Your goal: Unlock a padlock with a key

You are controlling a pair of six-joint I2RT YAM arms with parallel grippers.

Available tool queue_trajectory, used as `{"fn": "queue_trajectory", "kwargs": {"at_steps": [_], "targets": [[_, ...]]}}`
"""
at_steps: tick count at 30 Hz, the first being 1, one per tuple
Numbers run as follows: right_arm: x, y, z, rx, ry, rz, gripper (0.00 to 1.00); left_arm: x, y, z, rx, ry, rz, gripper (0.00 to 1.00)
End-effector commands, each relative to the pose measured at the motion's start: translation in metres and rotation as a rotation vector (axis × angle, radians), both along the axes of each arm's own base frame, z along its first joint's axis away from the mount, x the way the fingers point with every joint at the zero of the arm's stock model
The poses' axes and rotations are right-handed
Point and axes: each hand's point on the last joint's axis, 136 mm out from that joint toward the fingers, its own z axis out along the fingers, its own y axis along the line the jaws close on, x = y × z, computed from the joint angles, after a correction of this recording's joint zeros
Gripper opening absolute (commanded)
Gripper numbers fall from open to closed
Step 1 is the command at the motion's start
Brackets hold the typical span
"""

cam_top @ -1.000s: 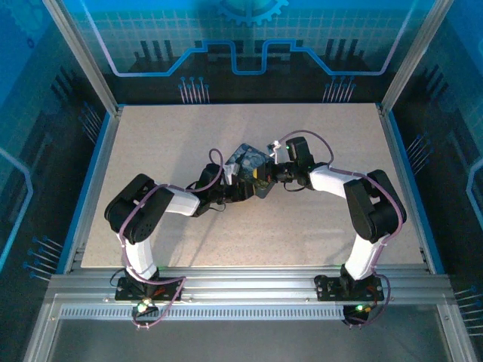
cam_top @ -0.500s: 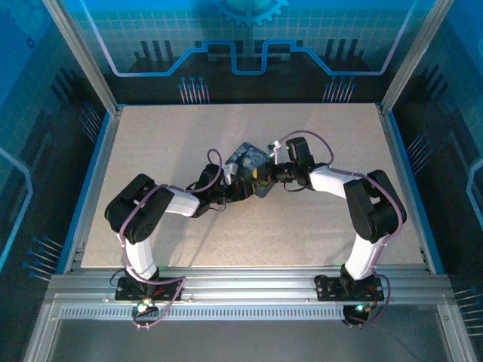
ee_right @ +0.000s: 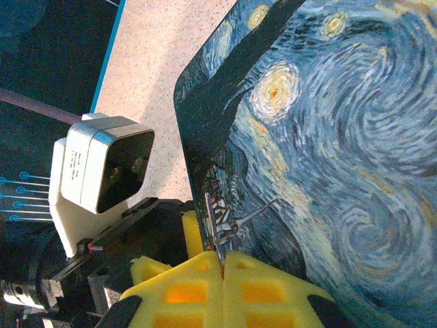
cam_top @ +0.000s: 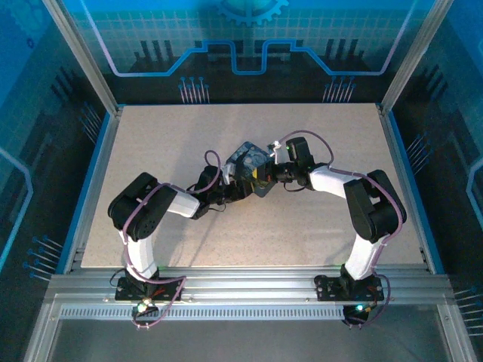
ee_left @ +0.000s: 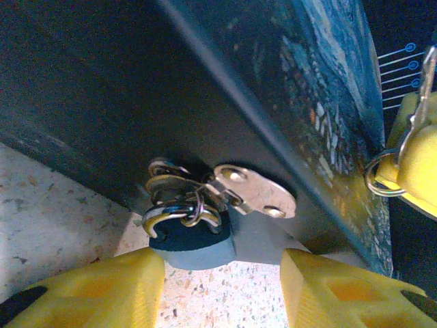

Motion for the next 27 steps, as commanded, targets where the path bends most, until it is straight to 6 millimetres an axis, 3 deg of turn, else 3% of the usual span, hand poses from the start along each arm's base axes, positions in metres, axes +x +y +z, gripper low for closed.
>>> {"fn": "queue_trajectory", "kwargs": {"at_steps": [1,16,27], "targets": [[-0.013,-0.004,-0.015,-0.02,0.071,0.006,0.03,0.009,0.008,-0.002,-0.005,-0.01,0.055,0.49],[-0.013,-0.002,-0.012,-0.013,0.067,0.012,0.03,0.016,0.009,-0.004,-0.004,-0.014,0.07,0.31],[-0.017,0.0,-0.012,-0.012,0.076,0.014,0.03,0.022,0.01,-0.001,-0.022,-0.014,0.09,0.37]]}}
